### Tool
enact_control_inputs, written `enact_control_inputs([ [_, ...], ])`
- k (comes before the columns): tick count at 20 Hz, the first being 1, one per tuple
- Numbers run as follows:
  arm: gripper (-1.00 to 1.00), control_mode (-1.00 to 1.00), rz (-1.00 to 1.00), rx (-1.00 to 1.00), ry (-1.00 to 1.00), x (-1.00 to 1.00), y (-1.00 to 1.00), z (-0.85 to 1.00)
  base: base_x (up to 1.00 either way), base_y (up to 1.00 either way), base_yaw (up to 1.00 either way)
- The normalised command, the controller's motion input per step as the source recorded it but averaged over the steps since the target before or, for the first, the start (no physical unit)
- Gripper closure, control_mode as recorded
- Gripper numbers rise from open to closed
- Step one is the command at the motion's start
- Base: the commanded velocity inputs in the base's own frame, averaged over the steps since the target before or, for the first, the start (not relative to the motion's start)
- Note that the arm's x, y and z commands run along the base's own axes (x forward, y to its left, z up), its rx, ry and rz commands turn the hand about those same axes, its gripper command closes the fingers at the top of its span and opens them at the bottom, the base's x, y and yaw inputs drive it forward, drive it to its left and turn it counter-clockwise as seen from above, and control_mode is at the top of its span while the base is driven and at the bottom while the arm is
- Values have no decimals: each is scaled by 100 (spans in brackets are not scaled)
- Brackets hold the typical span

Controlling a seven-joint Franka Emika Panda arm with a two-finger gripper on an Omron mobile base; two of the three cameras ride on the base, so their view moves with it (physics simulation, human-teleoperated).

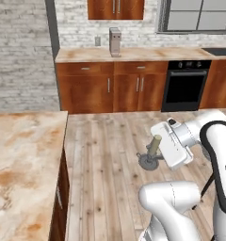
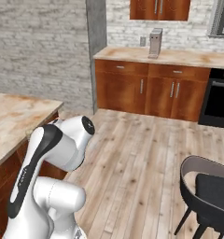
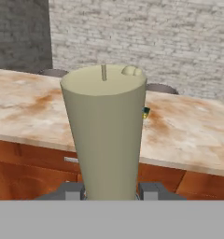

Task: Pick the jar and candle from the dining table and place them in the open cabinet. Close the cabinet after placing the objects.

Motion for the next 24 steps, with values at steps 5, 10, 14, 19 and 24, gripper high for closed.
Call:
enact_control_inputs([
  [5,100,100,0,0,0,0,0,0,49,-7,-21],
  [10,100,100,0,0,0,0,0,0,56,-9,-10],
  [14,100,100,0,0,0,0,0,0,56,-8,-9],
  [19,100,100,0,0,0,0,0,0,55,-8,-10],
  [24,100,100,0,0,0,0,0,0,54,-8,-9],
])
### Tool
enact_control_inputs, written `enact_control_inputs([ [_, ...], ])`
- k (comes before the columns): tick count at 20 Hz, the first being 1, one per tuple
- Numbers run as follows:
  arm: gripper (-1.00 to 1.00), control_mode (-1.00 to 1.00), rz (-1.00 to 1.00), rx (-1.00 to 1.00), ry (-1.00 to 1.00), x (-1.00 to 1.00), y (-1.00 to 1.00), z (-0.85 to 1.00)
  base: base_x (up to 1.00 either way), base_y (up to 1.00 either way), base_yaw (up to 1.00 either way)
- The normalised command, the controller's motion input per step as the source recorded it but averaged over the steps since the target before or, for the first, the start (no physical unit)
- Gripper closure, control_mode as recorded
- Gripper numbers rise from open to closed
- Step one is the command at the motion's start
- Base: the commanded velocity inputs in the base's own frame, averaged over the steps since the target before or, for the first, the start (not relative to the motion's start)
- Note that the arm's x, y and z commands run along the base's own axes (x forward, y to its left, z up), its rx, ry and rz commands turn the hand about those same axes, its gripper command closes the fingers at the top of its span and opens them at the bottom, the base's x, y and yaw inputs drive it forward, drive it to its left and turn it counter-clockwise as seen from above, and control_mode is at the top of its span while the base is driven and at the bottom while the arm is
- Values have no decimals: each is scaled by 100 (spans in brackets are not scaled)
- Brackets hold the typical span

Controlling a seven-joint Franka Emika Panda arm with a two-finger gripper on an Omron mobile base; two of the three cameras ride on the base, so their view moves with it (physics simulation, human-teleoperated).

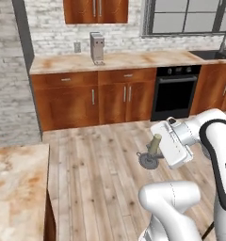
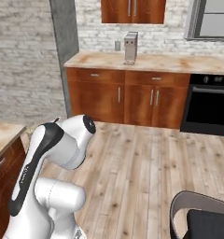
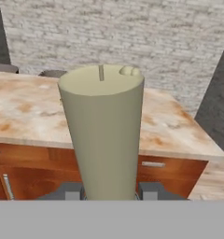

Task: Pick the jar and candle from the dining table and place them in the open cabinet. Close the cabinet after placing the objects.

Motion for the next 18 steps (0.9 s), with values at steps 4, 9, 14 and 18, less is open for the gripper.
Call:
enact_control_inputs([
  [4,100,100,0,0,0,0,0,0,54,-8,-8],
  [9,100,100,0,0,0,0,0,0,56,-8,-6],
  [14,100,100,0,0,0,0,0,0,56,-9,-5],
  [18,100,100,0,0,0,0,0,0,58,-9,-6],
])
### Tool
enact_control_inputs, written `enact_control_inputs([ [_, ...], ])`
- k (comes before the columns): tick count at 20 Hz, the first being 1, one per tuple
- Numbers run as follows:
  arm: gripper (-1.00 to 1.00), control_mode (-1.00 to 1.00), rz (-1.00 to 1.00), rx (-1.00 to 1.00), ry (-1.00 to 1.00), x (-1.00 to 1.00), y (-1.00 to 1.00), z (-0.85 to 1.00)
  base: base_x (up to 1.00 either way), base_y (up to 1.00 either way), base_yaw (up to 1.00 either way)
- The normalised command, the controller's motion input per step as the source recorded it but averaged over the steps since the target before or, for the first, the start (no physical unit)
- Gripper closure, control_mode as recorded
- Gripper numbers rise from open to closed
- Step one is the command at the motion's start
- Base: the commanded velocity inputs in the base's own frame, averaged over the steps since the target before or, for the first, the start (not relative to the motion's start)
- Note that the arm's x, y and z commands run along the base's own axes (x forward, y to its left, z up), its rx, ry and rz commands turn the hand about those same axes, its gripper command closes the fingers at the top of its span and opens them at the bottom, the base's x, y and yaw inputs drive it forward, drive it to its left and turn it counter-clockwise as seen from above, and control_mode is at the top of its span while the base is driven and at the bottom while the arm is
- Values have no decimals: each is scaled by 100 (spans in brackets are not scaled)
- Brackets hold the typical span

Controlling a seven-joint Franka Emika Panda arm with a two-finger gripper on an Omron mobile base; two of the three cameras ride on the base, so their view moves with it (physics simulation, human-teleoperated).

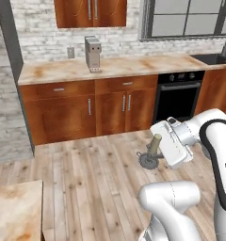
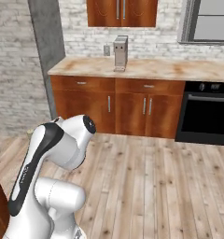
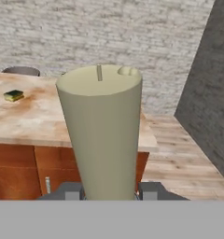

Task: Pick the jar and candle from the dining table and place them in the open cabinet. Close the cabinet after placing the objects.

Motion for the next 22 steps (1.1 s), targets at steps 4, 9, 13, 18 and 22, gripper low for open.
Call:
enact_control_inputs([
  [4,100,100,0,0,0,0,0,0,59,-9,-5],
  [9,100,100,0,0,0,0,0,0,59,-5,-11],
  [13,100,100,0,0,0,0,0,0,56,0,-23],
  [18,100,100,0,0,0,0,0,0,55,0,-29],
  [22,100,100,0,0,0,0,0,0,54,0,-29],
])
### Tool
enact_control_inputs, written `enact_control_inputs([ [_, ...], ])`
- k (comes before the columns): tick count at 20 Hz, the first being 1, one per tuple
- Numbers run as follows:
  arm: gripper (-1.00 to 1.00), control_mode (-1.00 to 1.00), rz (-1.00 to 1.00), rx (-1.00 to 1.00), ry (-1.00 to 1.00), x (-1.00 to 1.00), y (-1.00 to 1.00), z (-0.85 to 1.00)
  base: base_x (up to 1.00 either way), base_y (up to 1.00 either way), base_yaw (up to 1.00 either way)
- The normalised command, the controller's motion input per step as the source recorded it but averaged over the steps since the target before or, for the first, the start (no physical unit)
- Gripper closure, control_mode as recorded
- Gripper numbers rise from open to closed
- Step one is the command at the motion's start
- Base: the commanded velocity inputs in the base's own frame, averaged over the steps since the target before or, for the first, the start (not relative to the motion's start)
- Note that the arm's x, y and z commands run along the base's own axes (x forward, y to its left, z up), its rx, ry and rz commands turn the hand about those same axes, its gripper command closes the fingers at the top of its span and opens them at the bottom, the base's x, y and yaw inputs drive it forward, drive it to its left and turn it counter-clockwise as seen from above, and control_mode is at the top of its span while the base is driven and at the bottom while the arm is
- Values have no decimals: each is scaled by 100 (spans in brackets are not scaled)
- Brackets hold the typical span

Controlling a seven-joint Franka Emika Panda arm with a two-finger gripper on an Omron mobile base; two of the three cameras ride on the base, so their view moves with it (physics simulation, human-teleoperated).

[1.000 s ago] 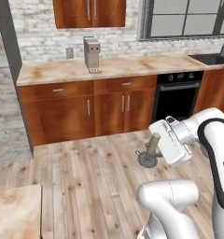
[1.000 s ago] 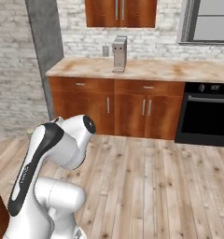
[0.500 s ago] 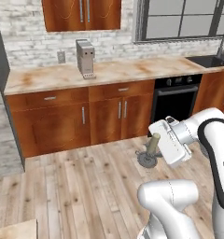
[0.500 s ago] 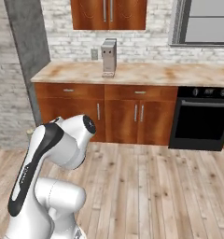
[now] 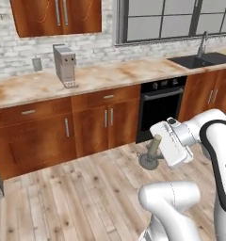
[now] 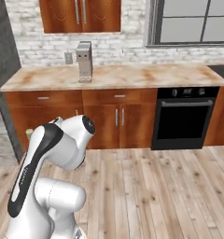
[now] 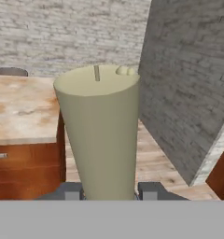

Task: Pick the jar and candle from the dining table and place them in the open cabinet. Close the cabinet after placing the objects.

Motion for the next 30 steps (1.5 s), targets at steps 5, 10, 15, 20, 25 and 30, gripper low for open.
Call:
enact_control_inputs([
  [5,100,100,0,0,0,0,0,0,55,0,-29],
  [10,100,100,0,0,0,0,0,0,56,0,-29],
  [15,100,100,0,0,0,0,0,0,58,0,-29],
  [20,100,100,0,0,0,0,0,0,58,0,-30],
  [25,100,100,0,0,0,0,0,0,55,0,-34],
  [30,100,100,0,0,0,0,0,0,52,0,-36],
])
